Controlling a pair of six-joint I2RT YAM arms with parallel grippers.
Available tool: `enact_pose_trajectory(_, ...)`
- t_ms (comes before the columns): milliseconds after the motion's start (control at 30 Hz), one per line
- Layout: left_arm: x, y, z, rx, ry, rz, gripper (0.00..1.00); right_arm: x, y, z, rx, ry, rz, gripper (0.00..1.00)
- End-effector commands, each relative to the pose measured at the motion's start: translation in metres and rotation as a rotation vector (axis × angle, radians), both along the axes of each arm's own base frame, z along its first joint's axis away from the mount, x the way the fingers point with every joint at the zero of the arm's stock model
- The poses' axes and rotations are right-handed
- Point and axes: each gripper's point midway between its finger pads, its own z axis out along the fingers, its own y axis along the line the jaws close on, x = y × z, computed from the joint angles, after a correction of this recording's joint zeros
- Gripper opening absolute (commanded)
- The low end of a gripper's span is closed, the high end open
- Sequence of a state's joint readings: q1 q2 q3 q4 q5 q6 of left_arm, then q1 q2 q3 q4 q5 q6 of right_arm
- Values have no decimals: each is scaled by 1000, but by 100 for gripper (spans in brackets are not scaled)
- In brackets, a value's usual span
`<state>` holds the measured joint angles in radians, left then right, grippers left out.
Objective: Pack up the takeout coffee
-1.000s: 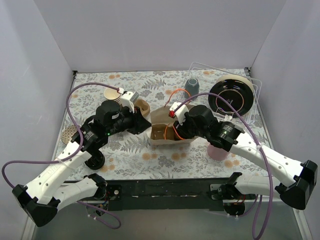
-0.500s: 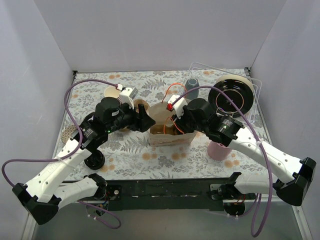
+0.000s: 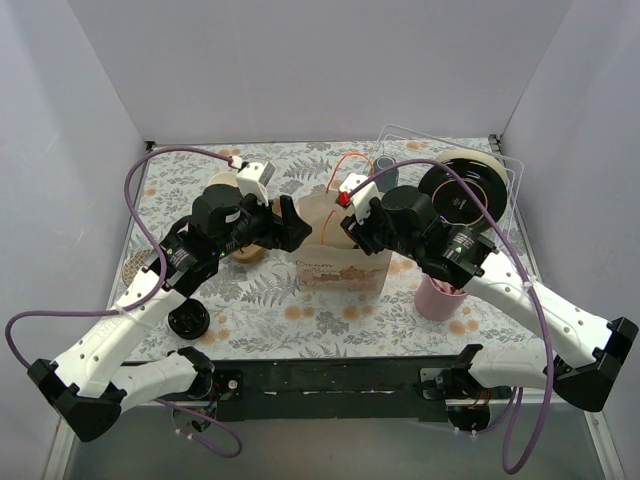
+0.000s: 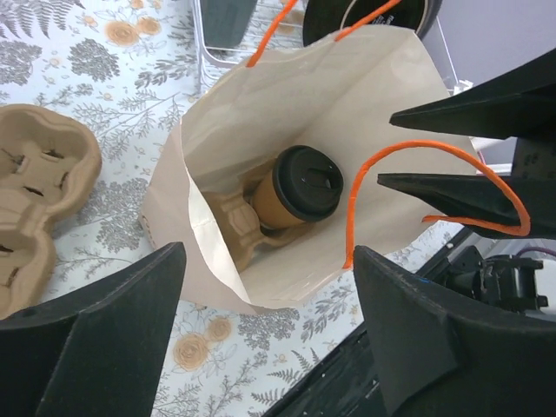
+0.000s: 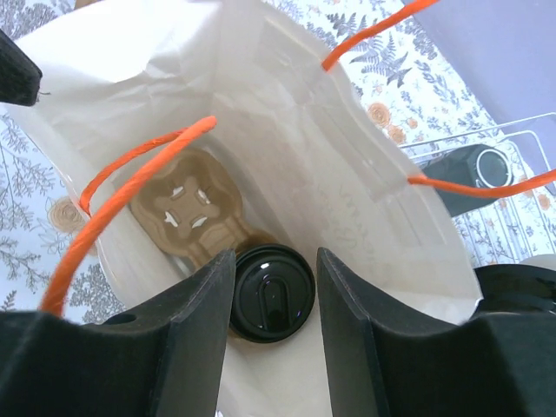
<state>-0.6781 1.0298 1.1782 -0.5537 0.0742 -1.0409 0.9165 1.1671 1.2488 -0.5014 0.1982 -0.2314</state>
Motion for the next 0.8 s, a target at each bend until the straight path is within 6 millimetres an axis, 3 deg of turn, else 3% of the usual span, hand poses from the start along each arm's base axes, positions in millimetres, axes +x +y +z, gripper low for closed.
enact_pose_trajectory(0,13,7,26,14,-106,39,80,14,2,37,95,-65,-67,52)
enact_pose_trajectory(233,27,17,45,39,-201,107,90,26,-9,45,115,-92,-177,55)
enact_pose_trajectory(300,30,20,51,38,-216,128,98,30,-16,53,138,-106,-234,56)
enact_pose_trajectory(433,33,25,64,17,-251,161,98,31,-21,67,203,-137,-267,58)
enact_pose_trajectory(767,39,26,73,4,-268,192,98,26,-30,84,245,-143,-295,58)
